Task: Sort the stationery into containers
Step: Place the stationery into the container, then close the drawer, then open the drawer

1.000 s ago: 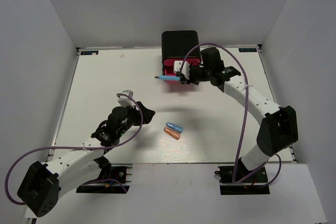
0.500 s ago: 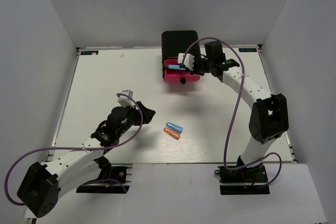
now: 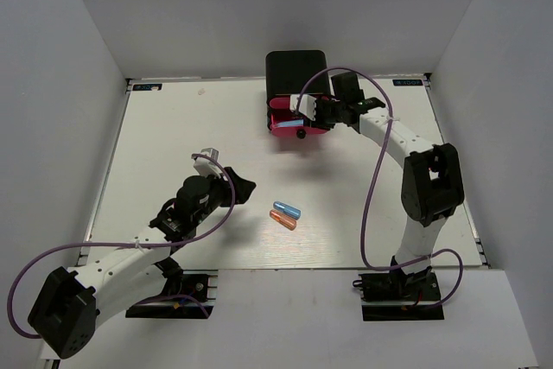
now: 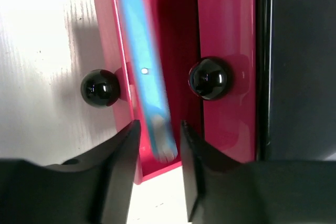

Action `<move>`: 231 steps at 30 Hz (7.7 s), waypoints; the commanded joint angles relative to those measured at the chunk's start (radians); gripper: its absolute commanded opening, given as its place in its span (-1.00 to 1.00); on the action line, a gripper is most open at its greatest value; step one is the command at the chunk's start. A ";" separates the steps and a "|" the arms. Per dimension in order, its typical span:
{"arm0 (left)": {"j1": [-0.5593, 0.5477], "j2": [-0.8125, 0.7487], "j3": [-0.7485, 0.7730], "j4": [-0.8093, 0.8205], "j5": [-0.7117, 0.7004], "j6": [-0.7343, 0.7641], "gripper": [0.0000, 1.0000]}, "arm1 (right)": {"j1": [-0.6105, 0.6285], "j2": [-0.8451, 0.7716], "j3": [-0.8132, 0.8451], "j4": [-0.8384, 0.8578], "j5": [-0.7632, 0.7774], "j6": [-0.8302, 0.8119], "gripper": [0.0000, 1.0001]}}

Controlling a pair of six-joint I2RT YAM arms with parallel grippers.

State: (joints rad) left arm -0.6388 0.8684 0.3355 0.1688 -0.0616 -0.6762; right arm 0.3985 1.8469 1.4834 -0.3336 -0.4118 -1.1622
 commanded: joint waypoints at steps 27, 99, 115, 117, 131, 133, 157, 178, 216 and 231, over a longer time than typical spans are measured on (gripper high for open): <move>-0.004 -0.017 0.008 0.038 0.023 -0.014 0.37 | -0.010 -0.354 -0.606 0.652 -0.091 1.346 -0.41; -0.004 0.049 0.025 0.029 0.014 -0.014 0.37 | 0.003 0.132 -0.270 0.933 0.286 1.829 -0.45; -0.004 0.069 0.045 0.029 0.023 -0.014 0.37 | 0.000 0.054 -0.391 0.987 0.272 1.859 0.00; -0.004 0.069 0.036 0.029 0.023 -0.014 0.37 | 0.002 0.014 -0.419 1.008 0.266 1.860 0.00; -0.004 0.069 0.027 0.047 0.042 -0.023 0.37 | 0.003 -0.060 -0.611 1.027 0.242 1.874 -0.20; -0.004 0.057 0.027 0.026 0.042 -0.023 0.37 | 0.002 -0.031 -0.598 1.029 0.251 1.882 -0.20; -0.004 0.171 0.045 0.121 0.020 -0.054 0.37 | 0.002 0.098 -0.526 1.027 0.288 2.001 -0.06; 0.010 1.112 0.499 0.764 0.111 -0.486 0.02 | -0.128 -0.468 -0.810 0.687 0.070 1.395 -0.93; 0.037 1.439 0.821 0.710 -0.122 -0.698 0.26 | -0.210 -0.563 -0.847 0.648 0.045 1.351 -1.00; 0.047 1.479 0.886 0.678 -0.086 -0.698 -0.03 | -0.210 -0.548 -0.848 0.651 0.044 1.342 -1.00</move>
State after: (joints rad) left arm -0.5972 2.3356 1.2098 0.8799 -0.1627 -1.3888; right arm 0.1902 1.2961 0.6373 0.2863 -0.3622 0.1978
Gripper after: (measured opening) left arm 0.497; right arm 0.009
